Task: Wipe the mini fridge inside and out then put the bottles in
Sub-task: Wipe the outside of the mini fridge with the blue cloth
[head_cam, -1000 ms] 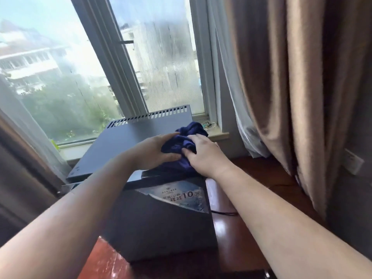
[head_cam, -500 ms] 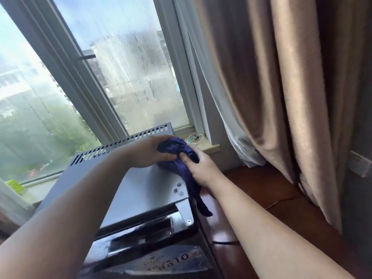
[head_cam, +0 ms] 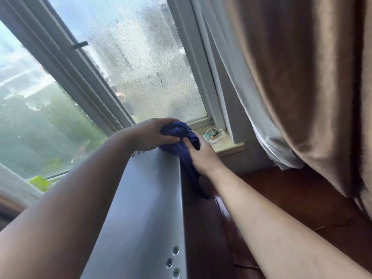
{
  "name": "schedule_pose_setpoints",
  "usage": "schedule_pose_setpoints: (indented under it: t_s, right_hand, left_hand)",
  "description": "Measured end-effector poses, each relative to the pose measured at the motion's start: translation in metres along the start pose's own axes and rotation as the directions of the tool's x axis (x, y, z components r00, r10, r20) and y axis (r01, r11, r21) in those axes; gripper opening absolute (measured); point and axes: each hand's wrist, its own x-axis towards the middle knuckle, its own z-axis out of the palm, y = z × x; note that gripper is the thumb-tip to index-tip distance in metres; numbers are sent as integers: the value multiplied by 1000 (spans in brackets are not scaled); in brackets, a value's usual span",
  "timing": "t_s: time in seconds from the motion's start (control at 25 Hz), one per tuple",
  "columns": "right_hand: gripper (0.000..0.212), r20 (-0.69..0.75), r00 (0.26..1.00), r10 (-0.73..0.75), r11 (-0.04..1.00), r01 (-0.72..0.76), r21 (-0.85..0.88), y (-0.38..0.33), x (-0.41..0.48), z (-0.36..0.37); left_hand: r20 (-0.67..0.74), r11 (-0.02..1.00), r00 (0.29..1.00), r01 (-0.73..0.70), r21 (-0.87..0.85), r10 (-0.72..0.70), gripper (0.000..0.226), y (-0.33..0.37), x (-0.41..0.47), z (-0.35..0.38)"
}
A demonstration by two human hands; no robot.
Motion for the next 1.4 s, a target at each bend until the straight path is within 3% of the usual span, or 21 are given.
schedule_pose_setpoints:
  t_s: [0.32,0.44,0.68,0.84,0.96,1.08,1.2,1.4]
  right_hand:
    - [38,-10,1000,12,996,-11,87,21,40,2]
    - [31,-21,1000,22,996,-20,81,15,31,2]
    - [21,-82,996,27,999,-30,-40,-5,-32,2]
    - [24,-146,988,-51,997,42,-61,-21,-96,11]
    - [33,-160,983,-95,962,49,-269,-40,-144,15]
    - [43,-66,994,-83,810,29,-586,-67,-189,23]
    - [46,56,998,-3,541,49,-839,-102,-226,44]
    - [49,144,986,83,233,121,-965,-126,-255,111]
  left_hand:
    - [-59,997,996,65,-34,-67,46,-2,30,0]
    - [-70,997,996,58,-43,-61,52,4,22,4]
    - [-50,997,998,-40,-64,37,54,19,-29,16]
    - [-99,986,987,-133,-95,124,60,18,-90,32]
    - [-105,978,979,-184,-95,174,65,14,-142,42]
    - [-120,957,961,-264,-123,250,56,6,-195,48]
    - [-113,946,957,-283,-159,267,54,-8,-245,51]
    - [-154,934,969,-231,-271,195,60,-58,-308,57]
